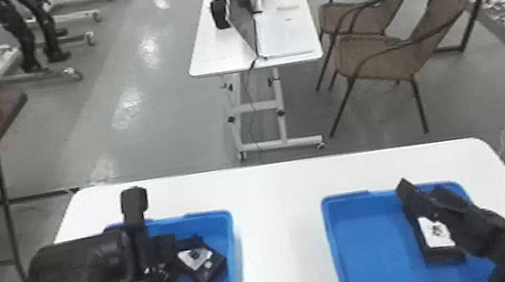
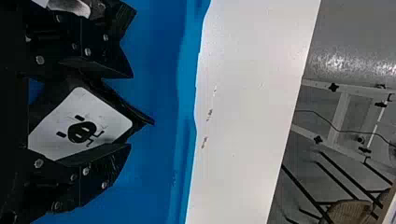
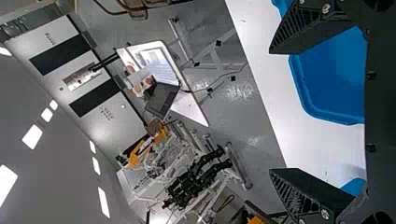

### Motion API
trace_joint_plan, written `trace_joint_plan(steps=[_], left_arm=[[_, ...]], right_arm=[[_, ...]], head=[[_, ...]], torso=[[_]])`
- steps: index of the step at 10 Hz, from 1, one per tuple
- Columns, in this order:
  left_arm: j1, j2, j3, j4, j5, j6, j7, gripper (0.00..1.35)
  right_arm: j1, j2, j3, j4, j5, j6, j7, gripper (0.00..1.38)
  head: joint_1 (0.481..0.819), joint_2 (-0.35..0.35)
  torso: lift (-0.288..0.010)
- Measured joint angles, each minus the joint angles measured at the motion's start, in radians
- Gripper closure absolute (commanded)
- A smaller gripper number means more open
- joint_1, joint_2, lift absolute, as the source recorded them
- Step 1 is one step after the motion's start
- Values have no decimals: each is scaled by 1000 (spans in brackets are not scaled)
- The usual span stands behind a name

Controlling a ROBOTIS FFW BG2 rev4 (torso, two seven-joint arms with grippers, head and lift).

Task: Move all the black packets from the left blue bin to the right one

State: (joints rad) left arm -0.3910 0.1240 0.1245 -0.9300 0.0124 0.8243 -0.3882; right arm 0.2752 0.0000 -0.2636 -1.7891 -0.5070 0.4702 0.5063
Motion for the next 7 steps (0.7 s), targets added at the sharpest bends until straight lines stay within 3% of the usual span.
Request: trace_joint_plan(steps=[2, 4, 7], left_arm=[[0, 20, -40, 1, 66, -21, 0, 1049], [5, 34, -79, 0, 145, -54, -6, 1050], [43, 38, -101, -61, 192, -51, -46, 1052]], right_arm=[[0, 0, 1, 5, -5, 2, 3, 111], [-2, 0, 4, 11, -12, 3, 7, 111], [-7, 0, 6, 17, -15, 12, 15, 110]], head=[[695, 46], [695, 33], [695, 12]], torso=[[0], [0], [0]])
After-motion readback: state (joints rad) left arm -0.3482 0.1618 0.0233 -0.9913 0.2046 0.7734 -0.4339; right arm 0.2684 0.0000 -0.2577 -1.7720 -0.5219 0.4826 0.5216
